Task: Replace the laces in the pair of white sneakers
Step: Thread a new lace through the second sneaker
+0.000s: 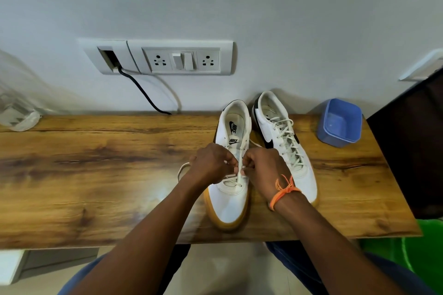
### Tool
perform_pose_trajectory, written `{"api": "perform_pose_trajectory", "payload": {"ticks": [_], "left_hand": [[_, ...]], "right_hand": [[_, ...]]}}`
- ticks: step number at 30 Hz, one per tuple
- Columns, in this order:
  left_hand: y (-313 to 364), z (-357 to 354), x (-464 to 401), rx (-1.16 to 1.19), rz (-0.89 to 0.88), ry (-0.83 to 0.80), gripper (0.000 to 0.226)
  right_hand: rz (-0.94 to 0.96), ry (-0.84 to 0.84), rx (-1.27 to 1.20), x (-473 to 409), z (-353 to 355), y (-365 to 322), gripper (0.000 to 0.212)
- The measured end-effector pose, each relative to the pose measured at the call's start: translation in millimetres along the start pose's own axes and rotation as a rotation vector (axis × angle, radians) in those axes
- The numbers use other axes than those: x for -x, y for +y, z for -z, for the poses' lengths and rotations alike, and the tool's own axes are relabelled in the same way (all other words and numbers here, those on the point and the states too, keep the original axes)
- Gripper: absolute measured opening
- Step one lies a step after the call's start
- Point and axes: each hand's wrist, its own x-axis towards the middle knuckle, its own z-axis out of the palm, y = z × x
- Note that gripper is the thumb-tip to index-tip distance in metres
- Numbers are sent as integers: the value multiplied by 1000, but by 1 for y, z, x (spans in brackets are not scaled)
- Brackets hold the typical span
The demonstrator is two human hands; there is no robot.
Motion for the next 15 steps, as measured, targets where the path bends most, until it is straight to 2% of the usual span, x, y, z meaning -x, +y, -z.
{"api": "perform_pose_trajectory", "payload": {"ticks": [4, 9, 15], "left_hand": [[1, -1, 0, 14, -3, -5, 31], [0, -1, 0, 39, -9, -6, 29], [-2, -2, -1, 81, -38, -20, 30]], "right_hand": [[26, 37, 11, 2, -1, 3, 15], [62, 2, 156, 3, -5, 1, 13], [8, -90, 288, 2, -15, 18, 14]]}}
